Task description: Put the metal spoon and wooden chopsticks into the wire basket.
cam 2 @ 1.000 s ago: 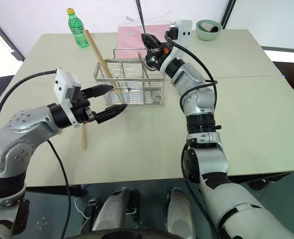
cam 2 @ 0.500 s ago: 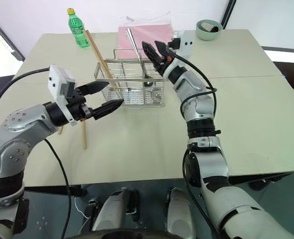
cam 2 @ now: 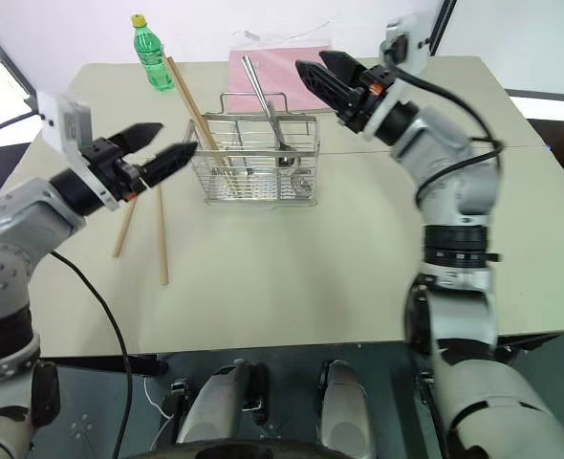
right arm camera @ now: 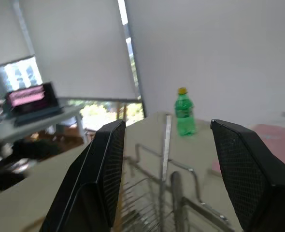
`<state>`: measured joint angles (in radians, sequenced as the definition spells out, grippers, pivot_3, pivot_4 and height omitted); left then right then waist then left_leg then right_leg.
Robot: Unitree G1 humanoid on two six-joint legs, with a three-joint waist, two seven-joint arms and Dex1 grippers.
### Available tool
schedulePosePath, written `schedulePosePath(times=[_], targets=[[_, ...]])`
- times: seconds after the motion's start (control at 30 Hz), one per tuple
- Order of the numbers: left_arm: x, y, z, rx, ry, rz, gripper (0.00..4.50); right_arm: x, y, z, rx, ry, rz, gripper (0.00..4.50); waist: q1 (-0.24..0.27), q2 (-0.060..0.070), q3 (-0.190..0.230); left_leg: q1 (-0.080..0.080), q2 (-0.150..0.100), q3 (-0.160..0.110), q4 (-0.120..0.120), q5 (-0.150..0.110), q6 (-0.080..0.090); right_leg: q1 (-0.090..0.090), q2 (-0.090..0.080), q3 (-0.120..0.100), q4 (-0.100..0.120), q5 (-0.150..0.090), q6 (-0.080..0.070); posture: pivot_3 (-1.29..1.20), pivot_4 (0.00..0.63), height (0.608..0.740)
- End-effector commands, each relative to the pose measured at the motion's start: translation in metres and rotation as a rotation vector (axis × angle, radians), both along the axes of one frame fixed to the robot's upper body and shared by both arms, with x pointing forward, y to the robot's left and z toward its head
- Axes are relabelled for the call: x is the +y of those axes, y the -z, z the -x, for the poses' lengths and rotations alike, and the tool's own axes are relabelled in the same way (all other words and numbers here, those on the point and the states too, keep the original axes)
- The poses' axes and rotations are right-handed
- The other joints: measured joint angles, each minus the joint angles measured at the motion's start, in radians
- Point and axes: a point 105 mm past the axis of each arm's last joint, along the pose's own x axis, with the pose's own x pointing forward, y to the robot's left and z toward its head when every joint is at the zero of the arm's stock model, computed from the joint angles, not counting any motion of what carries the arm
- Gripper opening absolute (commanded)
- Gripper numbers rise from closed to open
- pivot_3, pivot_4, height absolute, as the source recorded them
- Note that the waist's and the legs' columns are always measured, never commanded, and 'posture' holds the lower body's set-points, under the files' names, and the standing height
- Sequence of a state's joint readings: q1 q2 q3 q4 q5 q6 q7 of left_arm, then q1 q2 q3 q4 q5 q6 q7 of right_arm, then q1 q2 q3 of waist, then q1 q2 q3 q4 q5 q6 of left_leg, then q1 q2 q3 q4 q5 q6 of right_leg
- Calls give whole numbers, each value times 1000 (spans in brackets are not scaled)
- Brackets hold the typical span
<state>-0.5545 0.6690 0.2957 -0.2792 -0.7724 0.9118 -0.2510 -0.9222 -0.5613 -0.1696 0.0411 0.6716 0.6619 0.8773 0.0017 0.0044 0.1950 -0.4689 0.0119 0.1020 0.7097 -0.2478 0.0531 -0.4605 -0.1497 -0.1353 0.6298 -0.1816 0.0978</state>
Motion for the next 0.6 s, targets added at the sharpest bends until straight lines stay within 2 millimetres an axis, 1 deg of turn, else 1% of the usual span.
schedulePosePath(times=[0.03, 0.13, 0.2, 0.3, 0.37, 0.47, 0.6], targets=[[39, 10, -20, 99, -227, -50, 4298, -1, 4, 37, -4, -183, 121, 2858, 3, -1, 0, 1, 0, 0, 0, -1, 2, 0, 0, 0, 0, 0, 0, 0, 150, 692], [61, 31, -41, 259, -349, -75, 4298, -9, 20, 54, 57, -253, 214, 2858, 11, -1, 0, 1, 0, 0, 0, -2, 3, 1, 0, 0, 0, 0, 0, 0, 150, 692], [68, 42, -52, 331, -385, -94, 4298, -11, 29, 56, 74, -247, 248, 2858, 13, -1, 0, 1, 0, 0, 0, -2, 3, 1, -1, 0, -1, 0, 0, 0, 150, 692], [72, 55, -66, 410, -405, -119, 4298, -13, 36, 55, 87, -220, 258, 2858, 13, -2, 0, 1, 0, 1, 0, -2, 2, 0, -1, 0, -1, 0, 0, 0, 150, 692], [73, 62, -74, 448, -414, -152, 4298, -16, 39, 56, 93, -207, 258, 2858, 13, -2, 0, -1, 0, 1, 0, 0, -2, -2, -1, 0, -1, 0, 0, 0, 150, 692], [71, 72, -82, 499, -407, -166, 4298, -20, 40, 57, 97, -178, 258, 2858, 13, -2, 0, -2, 0, 1, 0, 1, -2, -2, -1, 0, -1, 0, 0, 0, 150, 692], [77, 86, -89, 543, -447, -209, 4298, -28, 42, 57, 106, -135, 251, 2858, 12, -3, 1, -2, 0, 1, 0, 1, -2, -3, -2, 0, -1, 0, 0, 0, 150, 692]])
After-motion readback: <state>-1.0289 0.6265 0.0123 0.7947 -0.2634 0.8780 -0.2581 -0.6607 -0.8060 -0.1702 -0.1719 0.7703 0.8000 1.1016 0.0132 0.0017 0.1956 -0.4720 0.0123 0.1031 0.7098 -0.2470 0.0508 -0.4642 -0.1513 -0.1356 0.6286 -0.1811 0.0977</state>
